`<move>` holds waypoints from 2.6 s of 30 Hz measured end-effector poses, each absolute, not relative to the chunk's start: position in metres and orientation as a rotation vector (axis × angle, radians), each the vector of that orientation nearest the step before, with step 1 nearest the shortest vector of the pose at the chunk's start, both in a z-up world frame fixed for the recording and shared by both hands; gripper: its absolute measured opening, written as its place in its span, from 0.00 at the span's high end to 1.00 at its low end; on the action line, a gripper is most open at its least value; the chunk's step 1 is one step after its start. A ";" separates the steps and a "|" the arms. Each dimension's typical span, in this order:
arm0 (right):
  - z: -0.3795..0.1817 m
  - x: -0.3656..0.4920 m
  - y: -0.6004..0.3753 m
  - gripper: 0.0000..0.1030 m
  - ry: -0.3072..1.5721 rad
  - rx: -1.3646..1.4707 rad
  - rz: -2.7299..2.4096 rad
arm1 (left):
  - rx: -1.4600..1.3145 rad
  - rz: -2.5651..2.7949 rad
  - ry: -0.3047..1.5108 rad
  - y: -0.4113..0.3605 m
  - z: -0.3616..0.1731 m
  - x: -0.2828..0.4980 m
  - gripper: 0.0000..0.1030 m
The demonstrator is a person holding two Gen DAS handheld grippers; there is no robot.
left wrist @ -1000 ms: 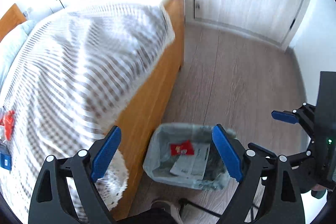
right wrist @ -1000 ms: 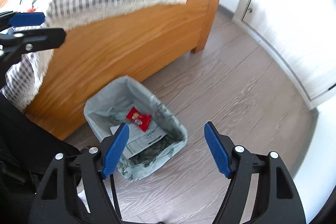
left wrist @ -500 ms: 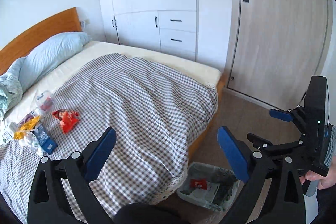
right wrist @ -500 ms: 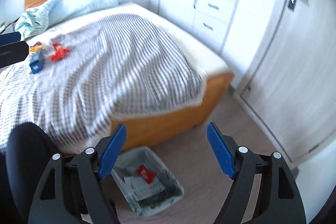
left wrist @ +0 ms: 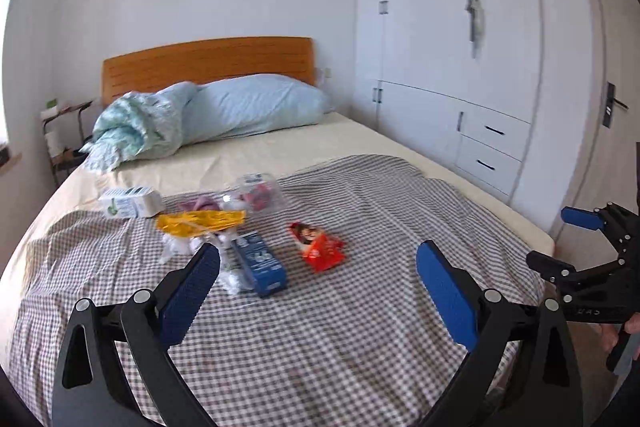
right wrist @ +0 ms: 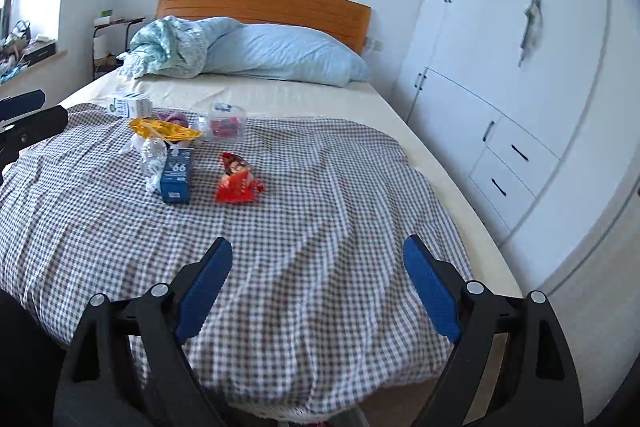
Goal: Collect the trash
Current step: 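Move both open tools back over the bed toward the remaining trash, then grasp the white milk carton with the right tool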
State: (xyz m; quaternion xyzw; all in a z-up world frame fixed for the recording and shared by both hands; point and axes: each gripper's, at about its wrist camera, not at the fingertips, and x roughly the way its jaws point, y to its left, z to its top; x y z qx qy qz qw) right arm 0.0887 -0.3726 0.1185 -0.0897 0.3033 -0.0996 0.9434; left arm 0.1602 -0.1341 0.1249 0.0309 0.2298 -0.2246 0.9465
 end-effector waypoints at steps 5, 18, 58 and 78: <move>0.130 0.161 -0.324 0.19 0.597 -0.232 -0.102 | -0.061 -0.234 0.534 -0.049 0.104 0.235 0.07; 0.138 0.410 -0.205 0.19 0.658 -0.241 0.187 | -0.268 0.000 0.645 0.104 0.035 0.426 0.07; 0.017 0.632 0.015 0.99 0.760 -0.453 0.365 | -0.467 0.153 0.660 0.212 -0.094 0.576 0.08; 0.138 0.332 -0.285 0.99 0.567 -0.349 0.051 | -0.278 -0.271 0.711 0.055 -0.037 0.516 0.08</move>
